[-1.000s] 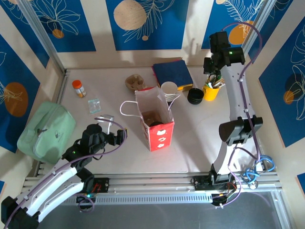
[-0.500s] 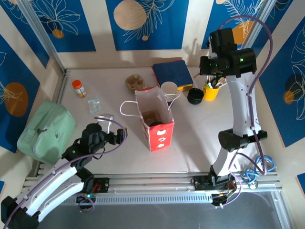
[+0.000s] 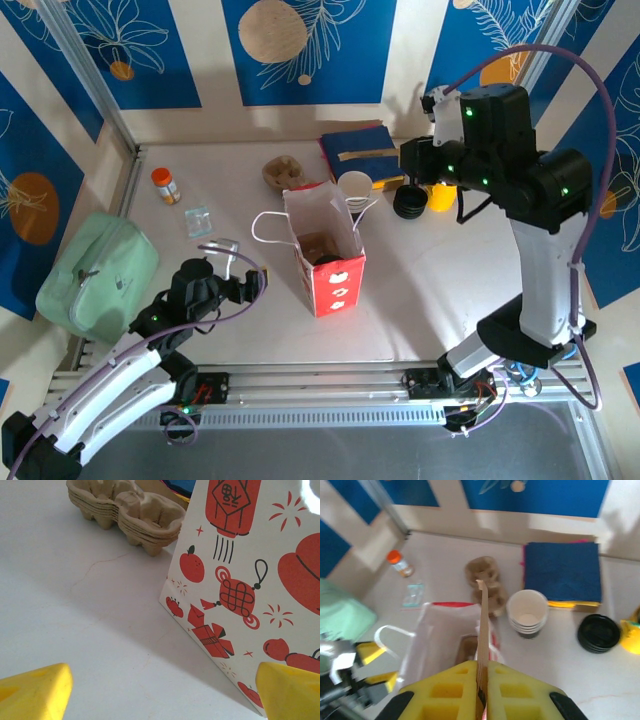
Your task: Pack the takeout coffee
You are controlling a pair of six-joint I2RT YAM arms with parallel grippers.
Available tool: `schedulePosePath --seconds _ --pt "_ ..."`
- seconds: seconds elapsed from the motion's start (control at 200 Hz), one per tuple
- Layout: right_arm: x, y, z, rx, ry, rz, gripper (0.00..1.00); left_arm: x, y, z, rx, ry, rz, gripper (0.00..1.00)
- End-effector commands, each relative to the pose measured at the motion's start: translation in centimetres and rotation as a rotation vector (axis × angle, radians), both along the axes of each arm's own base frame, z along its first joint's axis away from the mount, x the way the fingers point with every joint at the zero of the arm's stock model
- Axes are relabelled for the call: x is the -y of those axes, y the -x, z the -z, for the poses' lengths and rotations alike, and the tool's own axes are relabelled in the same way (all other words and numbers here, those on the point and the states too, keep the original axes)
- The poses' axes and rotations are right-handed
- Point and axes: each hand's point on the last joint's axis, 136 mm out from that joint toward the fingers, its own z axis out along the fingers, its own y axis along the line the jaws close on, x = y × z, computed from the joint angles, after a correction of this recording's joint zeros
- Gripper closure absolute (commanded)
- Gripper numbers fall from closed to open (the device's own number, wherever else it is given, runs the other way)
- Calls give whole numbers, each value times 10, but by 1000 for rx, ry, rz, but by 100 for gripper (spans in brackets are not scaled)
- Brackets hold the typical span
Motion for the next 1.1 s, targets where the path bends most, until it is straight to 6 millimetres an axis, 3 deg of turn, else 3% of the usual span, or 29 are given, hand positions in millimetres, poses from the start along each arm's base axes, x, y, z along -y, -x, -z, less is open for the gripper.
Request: schedulePosePath --seconds 0.0,0.19,0.46,0.74,1.095 --pt "-24 20 -4 -36 -97 -119 90 0 -1 -13 18 40 -6 6" --pt "-42 39 19 -131 -77 -202 90 0 -1 -11 16 41 -7 6" --pt "-47 39 68 -272 111 -157 91 3 -3 -10 13 48 -3 6" --pt "-75 28 104 -333 245 -172 92 5 -4 -9 5 56 2 6" --pt "-112 -1 145 -392 355 -163 93 4 -2 -6 0 56 0 6"
